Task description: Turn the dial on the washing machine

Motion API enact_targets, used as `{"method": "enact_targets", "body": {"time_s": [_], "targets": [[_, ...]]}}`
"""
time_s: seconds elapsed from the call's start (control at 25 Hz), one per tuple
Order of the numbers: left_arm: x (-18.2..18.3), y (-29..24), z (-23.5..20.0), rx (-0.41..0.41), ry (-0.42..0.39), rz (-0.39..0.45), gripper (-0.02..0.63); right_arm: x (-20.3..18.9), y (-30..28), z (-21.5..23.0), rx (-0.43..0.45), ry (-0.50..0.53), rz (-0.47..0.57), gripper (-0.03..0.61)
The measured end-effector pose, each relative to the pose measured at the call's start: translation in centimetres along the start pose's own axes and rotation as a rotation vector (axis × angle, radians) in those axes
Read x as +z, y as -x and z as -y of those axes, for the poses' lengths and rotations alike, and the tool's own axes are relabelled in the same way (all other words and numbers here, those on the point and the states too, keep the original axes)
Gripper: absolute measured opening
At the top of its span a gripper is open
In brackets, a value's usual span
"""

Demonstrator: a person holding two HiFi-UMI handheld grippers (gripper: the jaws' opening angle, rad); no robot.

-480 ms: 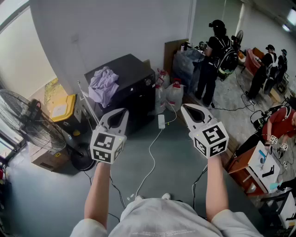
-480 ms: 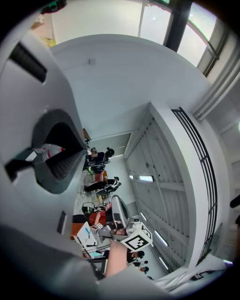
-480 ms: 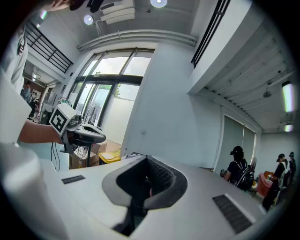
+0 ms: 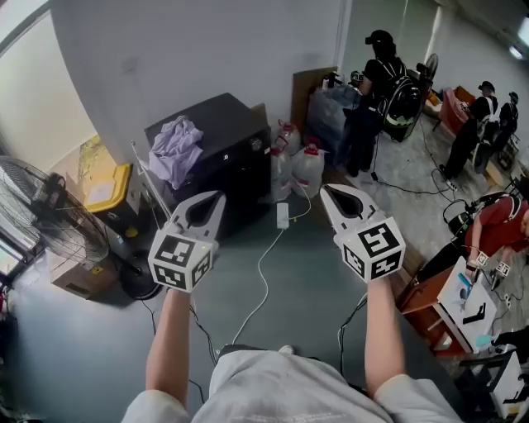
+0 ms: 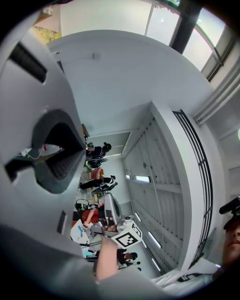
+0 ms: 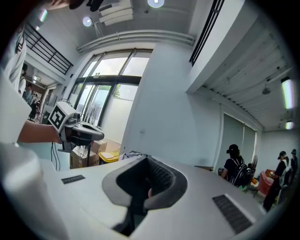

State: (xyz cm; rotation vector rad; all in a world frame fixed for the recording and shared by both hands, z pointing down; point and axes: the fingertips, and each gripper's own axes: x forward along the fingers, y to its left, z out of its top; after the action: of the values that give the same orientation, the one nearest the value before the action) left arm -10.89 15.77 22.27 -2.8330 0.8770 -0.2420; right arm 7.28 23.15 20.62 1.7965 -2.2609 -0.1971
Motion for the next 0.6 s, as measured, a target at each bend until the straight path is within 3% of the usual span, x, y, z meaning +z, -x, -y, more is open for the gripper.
{"method": "enact_targets", "body": {"time_s": [0.32, 0.6], "targets": [[-0.1, -2.9, 1.4, 0.053, -0.049, -0.018, 0.014, -2.1, 0.1, 3.9, 0.030, -0.037, 0.017, 0.012], [-1.8, -7.5, -1.9, 0.091, -0.065, -0.041, 0.014, -3.5, -4.7, 6.7, 0.045, -0.040, 0.005, 0.012]]}}
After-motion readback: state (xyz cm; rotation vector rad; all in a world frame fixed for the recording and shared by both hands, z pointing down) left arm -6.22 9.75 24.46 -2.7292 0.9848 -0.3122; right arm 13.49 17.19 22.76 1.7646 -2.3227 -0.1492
